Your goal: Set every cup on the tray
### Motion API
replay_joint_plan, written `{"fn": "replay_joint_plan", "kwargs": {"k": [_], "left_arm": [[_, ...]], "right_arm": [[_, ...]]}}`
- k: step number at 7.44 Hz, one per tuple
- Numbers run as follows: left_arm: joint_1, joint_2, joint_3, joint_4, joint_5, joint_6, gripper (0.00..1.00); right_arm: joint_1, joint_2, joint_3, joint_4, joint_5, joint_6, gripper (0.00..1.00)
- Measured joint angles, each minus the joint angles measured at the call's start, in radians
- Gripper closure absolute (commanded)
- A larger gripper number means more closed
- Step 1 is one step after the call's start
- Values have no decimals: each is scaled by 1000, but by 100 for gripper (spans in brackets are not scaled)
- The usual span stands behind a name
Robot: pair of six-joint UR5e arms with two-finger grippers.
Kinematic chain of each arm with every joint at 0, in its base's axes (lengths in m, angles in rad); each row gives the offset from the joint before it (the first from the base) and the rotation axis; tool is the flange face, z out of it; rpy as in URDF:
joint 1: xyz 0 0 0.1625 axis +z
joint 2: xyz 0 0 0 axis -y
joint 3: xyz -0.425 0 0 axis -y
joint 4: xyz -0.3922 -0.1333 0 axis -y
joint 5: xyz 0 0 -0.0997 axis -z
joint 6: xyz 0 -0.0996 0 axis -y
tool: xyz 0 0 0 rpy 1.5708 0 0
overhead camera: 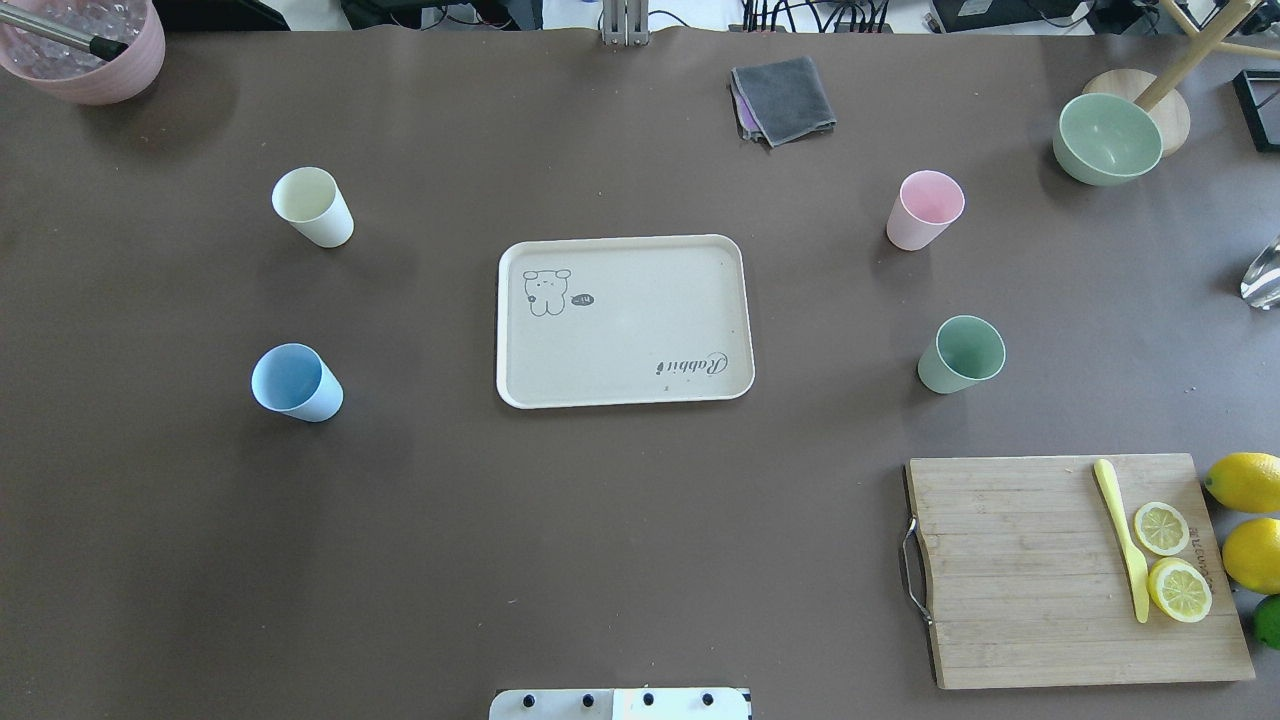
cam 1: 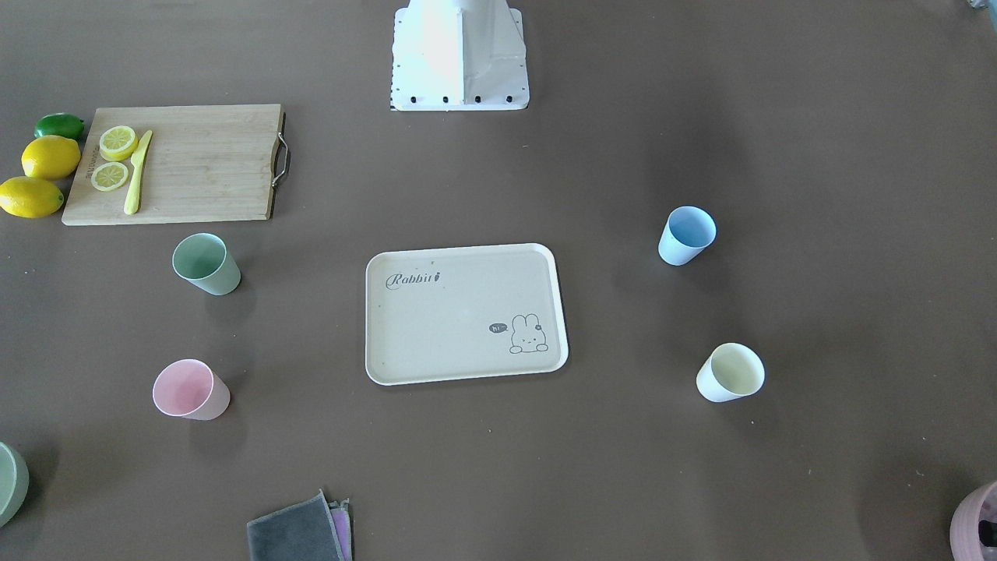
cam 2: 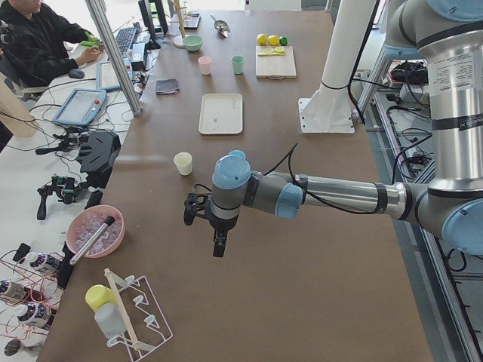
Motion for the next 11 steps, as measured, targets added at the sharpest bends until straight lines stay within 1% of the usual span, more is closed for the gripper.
{"fn": "replay_joint_plan", "kwargs": {"k": [6,11], "left_arm": [[8,-35,33,10,-10,17,2],[9,-43,42,3,-101,22,2]], "right_arm": [[-1,-9,5,4,45,-9,0],[-2,-12,7,2,70,-5,0]]}}
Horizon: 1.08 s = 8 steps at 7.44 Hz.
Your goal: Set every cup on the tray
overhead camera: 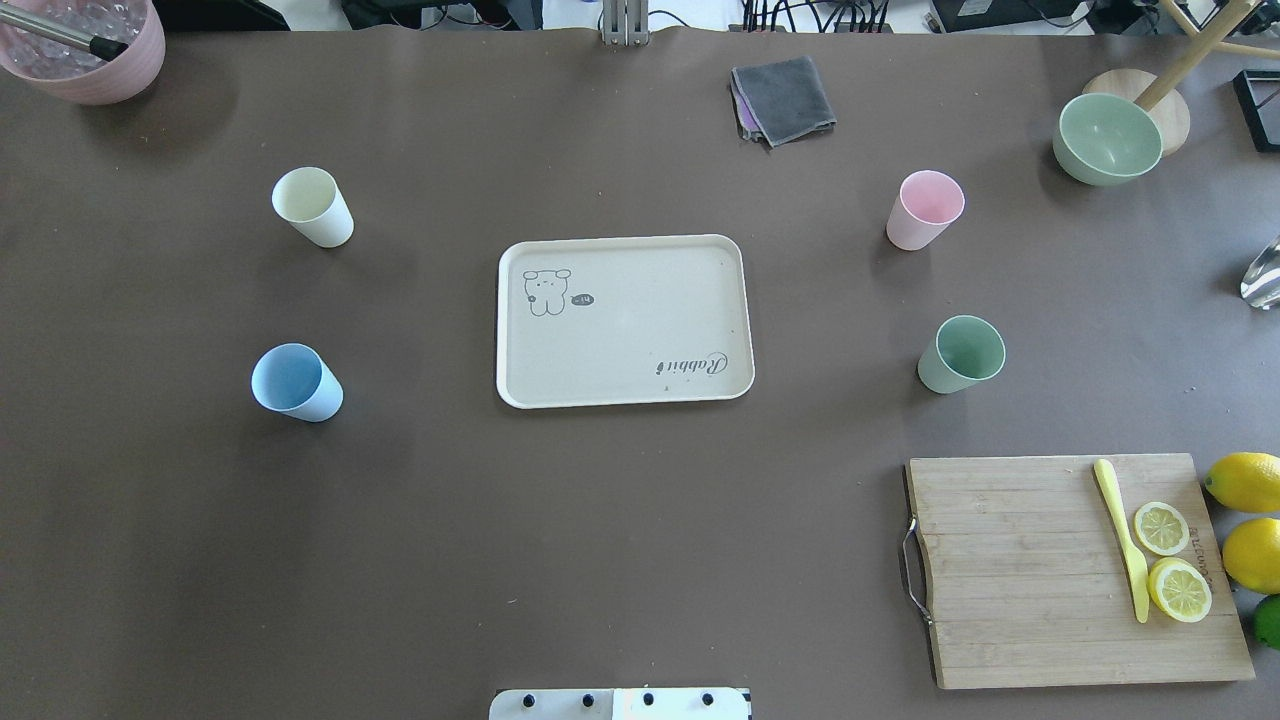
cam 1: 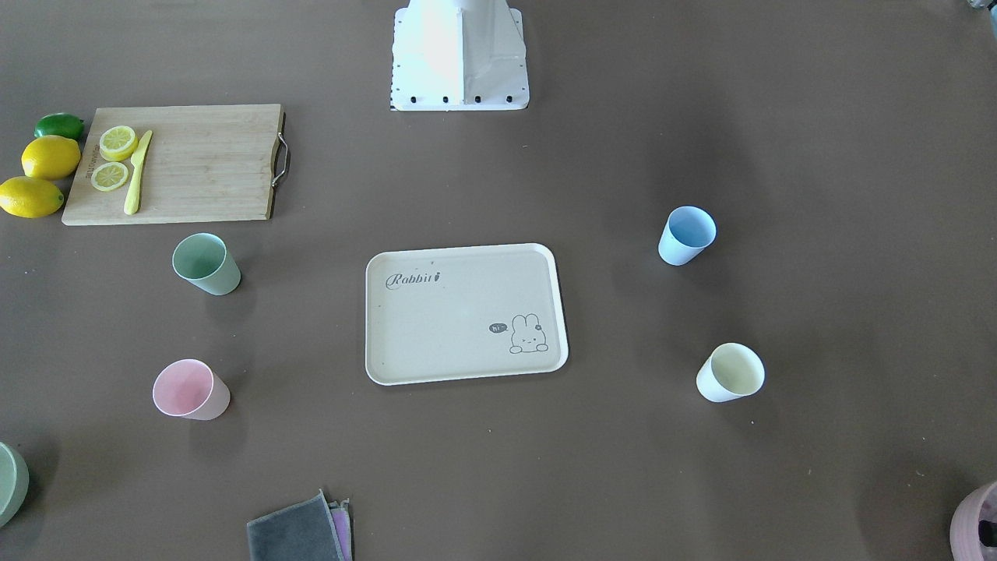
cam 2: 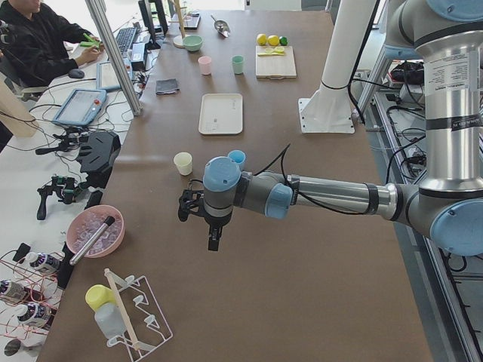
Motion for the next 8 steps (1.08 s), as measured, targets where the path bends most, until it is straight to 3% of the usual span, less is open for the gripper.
{"fn": "replay_joint_plan", "kwargs": {"k": [8], "left_arm": [[3,-16,-6,-28,-18,-7,2]], "right_arm": [[0,-12,10,0,2,-5,0]]}}
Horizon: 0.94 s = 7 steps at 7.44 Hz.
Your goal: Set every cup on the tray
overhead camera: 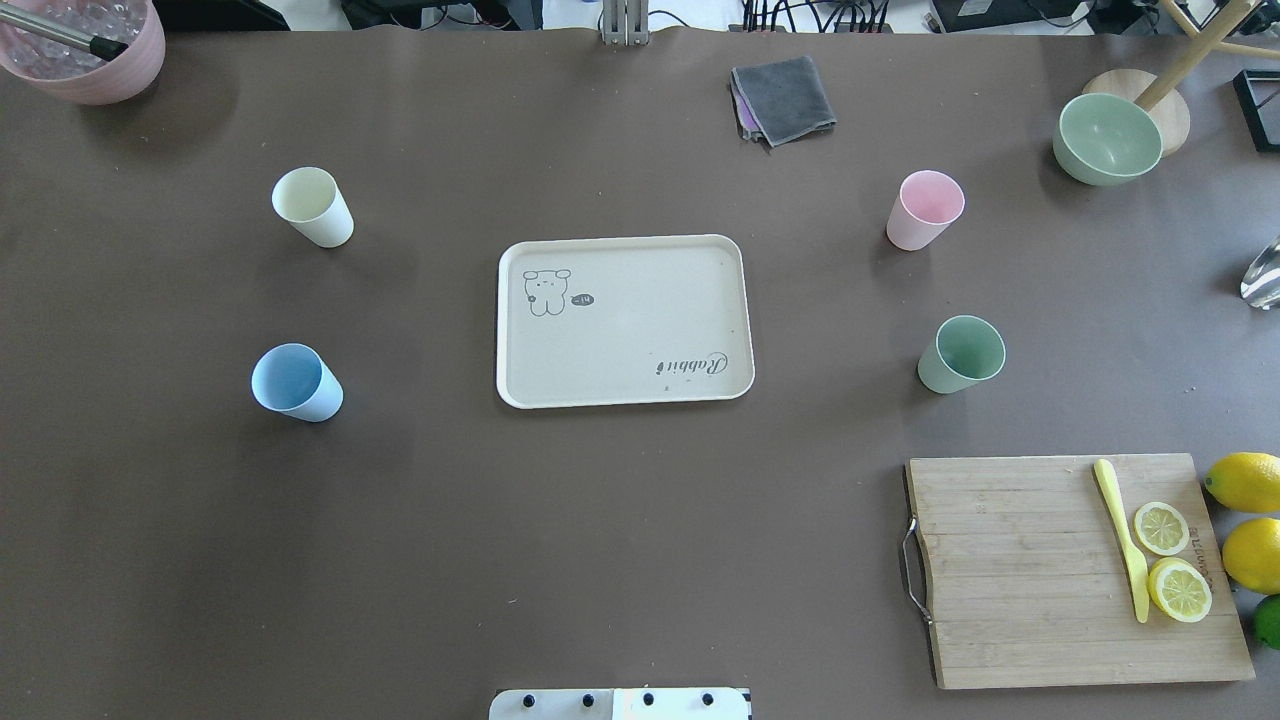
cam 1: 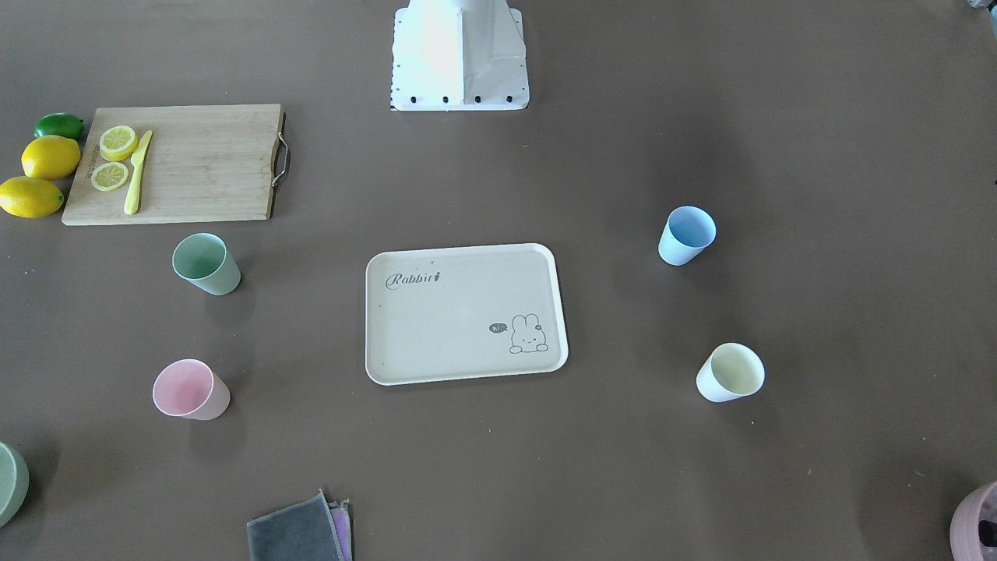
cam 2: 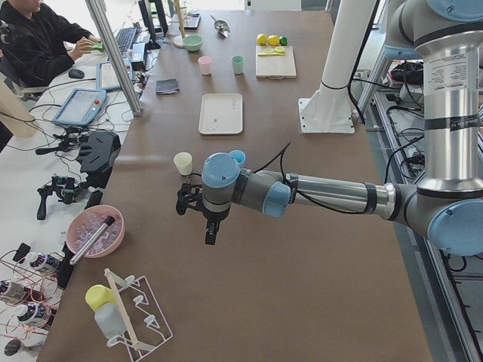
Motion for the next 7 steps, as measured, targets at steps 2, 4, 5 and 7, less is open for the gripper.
{"fn": "replay_joint_plan", "kwargs": {"k": [2,4,5,7], "left_arm": [[37,-50,-10,1,2,-15,2],[114,-116,-18,-37,5,-114,2],[150,-144,-17,-62,2,-165,2],[240,-210,-2,-68,1,-232,2]], "right_arm": [[-1,2,22,1,18,3,0],[-2,5,38,16,50,5,0],[-2,6,40,33,60,8,0],[-10,11,42,45,66,10,0]]}}
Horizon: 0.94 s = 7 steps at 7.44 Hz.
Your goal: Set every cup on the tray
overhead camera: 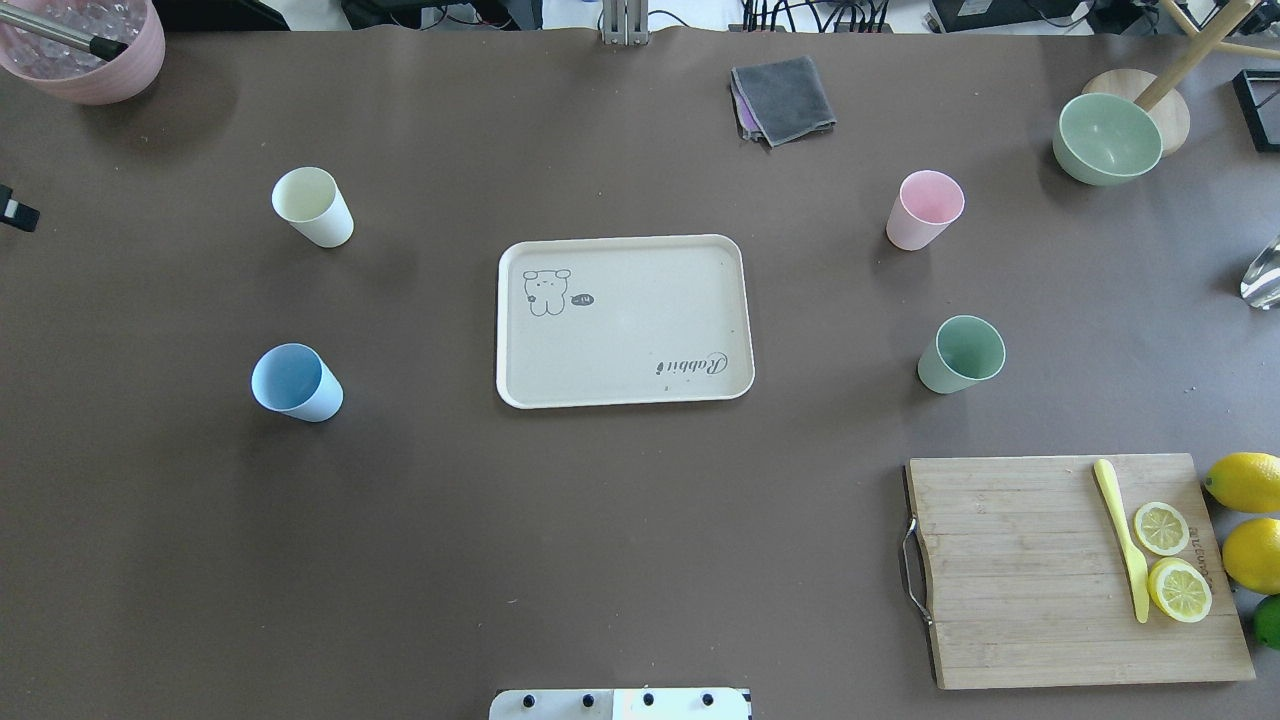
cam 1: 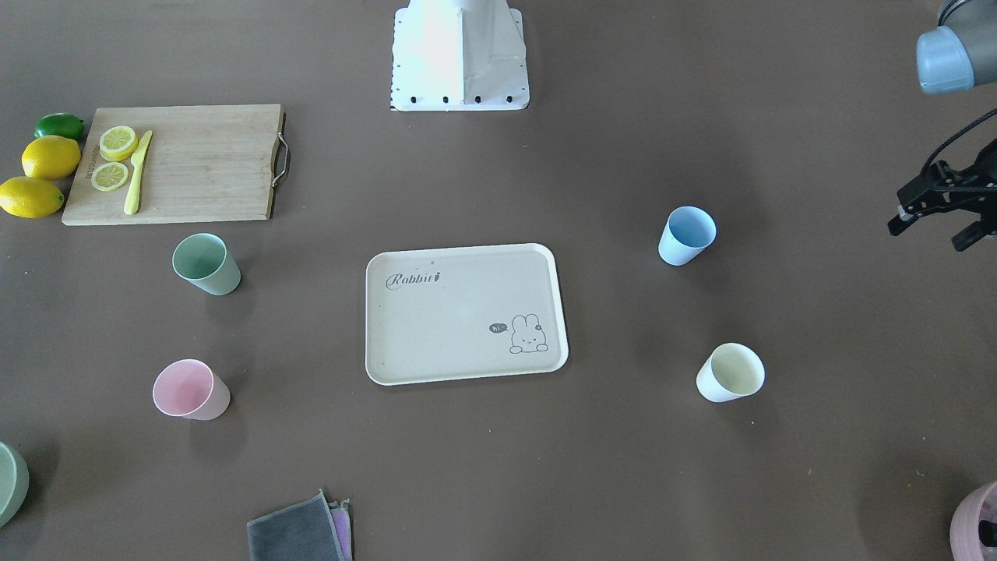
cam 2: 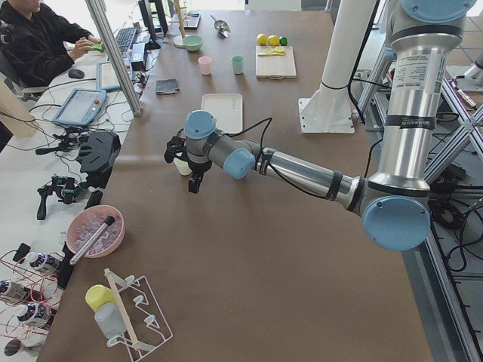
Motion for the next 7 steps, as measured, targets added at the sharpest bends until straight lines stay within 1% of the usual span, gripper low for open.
{"fn": "replay_joint_plan", "kwargs": {"k": [1,2,4,5,7], "left_arm": [[44,-10,-19,-8,31,-70,2],[102,-9,-57,-18,88,-178,2],[257,0,-132,-25,212,-398,2],[336,12,-158,-26,267,-483,2],[429,22,-174,-33,311,-577,2]], "right_arm": [[-6,1,0,2,-1,1,0],[-10,2,1,2,-2,1,0],[-19,4,3,5,-4,32,0],[-39,10,5,31,-5,109,0],[-101,18,6,141,-11,296,0]]}}
